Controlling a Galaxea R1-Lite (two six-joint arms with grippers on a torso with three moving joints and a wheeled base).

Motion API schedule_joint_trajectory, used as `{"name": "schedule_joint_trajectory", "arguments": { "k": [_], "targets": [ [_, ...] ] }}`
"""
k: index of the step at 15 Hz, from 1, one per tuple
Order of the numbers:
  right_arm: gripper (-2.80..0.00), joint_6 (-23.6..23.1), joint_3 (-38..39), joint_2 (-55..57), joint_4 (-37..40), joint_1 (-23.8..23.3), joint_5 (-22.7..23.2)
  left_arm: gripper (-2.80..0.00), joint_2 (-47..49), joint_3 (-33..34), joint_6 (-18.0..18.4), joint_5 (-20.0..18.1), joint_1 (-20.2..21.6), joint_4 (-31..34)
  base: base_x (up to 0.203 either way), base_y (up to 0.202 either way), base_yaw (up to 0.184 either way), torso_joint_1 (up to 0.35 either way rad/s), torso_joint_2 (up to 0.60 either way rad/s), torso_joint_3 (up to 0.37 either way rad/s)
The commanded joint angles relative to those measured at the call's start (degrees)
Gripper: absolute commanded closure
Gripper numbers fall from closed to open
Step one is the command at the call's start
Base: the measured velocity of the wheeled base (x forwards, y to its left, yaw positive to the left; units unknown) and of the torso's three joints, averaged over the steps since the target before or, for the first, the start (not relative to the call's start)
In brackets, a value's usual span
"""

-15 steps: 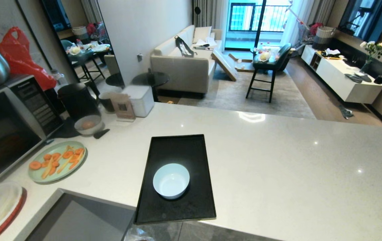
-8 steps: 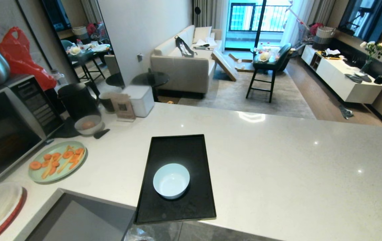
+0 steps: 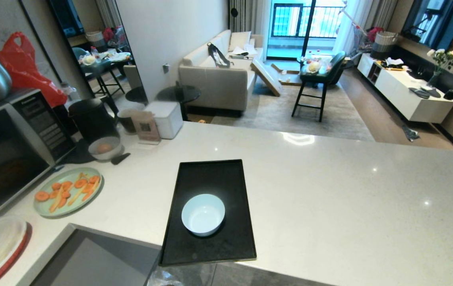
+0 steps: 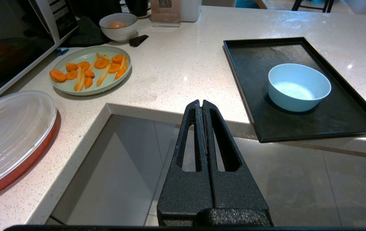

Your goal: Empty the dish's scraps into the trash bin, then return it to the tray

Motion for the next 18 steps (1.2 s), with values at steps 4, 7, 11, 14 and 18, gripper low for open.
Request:
{"name": "schedule_joint_trajectory", "arguments": {
  "k": [4, 7, 11, 14, 18],
  "targets": [
    [0.0, 0.0, 0.0, 0.0, 0.0, 0.0, 0.0, 0.0, 0.0, 0.0, 0.0, 0.0, 0.0, 0.0, 0.0, 0.0, 0.0, 0.0, 0.0, 0.0],
    [0.0, 0.0, 0.0, 0.0, 0.0, 0.0, 0.0, 0.0, 0.0, 0.0, 0.0, 0.0, 0.0, 0.0, 0.0, 0.0, 0.0, 0.0, 0.0, 0.0],
    [0.0, -0.1, 0.0, 0.0, 0.0, 0.0, 0.0, 0.0, 0.0, 0.0, 0.0, 0.0, 0.0, 0.0, 0.0, 0.0, 0.0, 0.0, 0.0, 0.0],
    [0.0, 0.1, 0.0, 0.1, 0.0, 0.0, 0.0, 0.0, 0.0, 0.0, 0.0, 0.0, 0.0, 0.0, 0.0, 0.0, 0.0, 0.0, 0.0, 0.0],
    [0.0, 0.1, 0.0, 0.1, 0.0, 0.0, -0.1, 0.0, 0.0, 0.0, 0.0, 0.0, 0.0, -0.1, 0.0, 0.0, 0.0, 0.0, 0.0, 0.0]
  ]
}}
